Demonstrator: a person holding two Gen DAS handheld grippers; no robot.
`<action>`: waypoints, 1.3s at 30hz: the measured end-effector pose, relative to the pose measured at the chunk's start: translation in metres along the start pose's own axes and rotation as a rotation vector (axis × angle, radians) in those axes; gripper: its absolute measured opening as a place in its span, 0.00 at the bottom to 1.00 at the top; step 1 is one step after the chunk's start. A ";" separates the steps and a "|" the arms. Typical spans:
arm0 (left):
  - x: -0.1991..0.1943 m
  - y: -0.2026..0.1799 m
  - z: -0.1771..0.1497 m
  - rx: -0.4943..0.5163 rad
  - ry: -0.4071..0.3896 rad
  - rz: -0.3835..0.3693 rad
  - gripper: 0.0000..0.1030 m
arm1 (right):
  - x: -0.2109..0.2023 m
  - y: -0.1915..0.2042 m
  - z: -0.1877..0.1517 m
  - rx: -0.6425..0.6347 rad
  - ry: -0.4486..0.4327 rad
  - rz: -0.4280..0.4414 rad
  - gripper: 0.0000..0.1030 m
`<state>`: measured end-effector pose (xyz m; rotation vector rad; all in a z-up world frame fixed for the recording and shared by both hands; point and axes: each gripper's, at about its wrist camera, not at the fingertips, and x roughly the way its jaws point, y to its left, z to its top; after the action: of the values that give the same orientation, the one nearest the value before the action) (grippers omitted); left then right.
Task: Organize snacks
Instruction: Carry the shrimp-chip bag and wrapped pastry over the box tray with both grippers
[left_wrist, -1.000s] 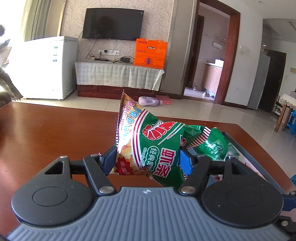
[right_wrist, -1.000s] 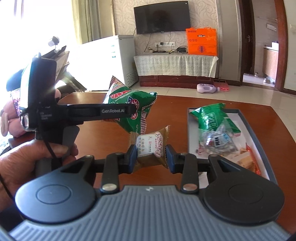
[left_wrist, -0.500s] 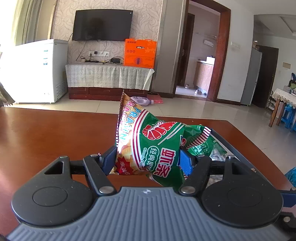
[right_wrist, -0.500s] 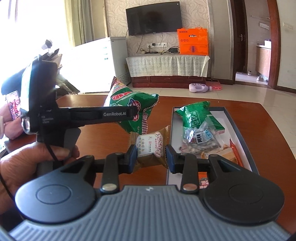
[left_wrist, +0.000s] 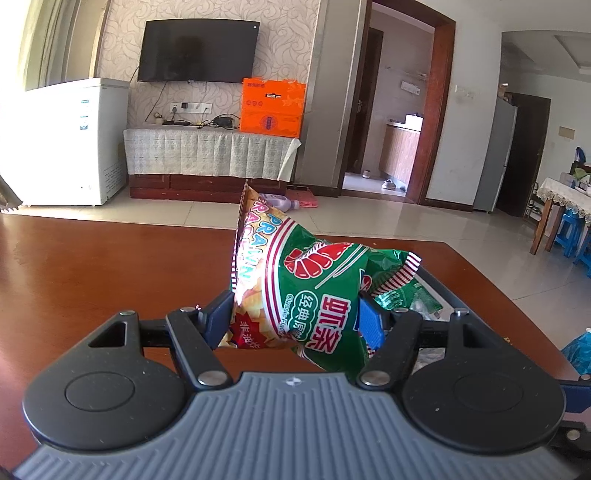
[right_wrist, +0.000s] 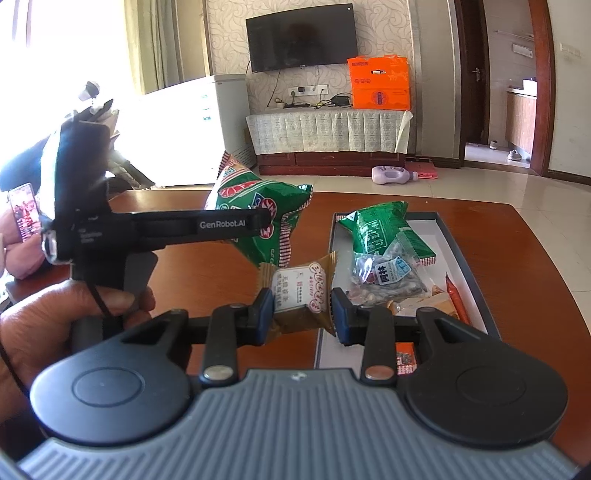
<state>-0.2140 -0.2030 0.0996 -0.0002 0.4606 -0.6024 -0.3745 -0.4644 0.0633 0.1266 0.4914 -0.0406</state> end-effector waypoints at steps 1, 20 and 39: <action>0.000 -0.001 0.000 0.004 -0.002 -0.004 0.72 | -0.001 -0.001 0.000 0.002 0.000 -0.002 0.36; 0.029 -0.040 -0.001 0.040 -0.005 -0.115 0.72 | -0.010 -0.029 -0.005 0.042 0.020 -0.071 0.36; 0.100 -0.093 -0.002 0.077 0.040 -0.206 0.72 | -0.010 -0.054 -0.013 0.071 0.068 -0.129 0.36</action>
<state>-0.1937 -0.3344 0.0682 0.0381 0.4788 -0.8230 -0.3932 -0.5157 0.0505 0.1659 0.5660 -0.1807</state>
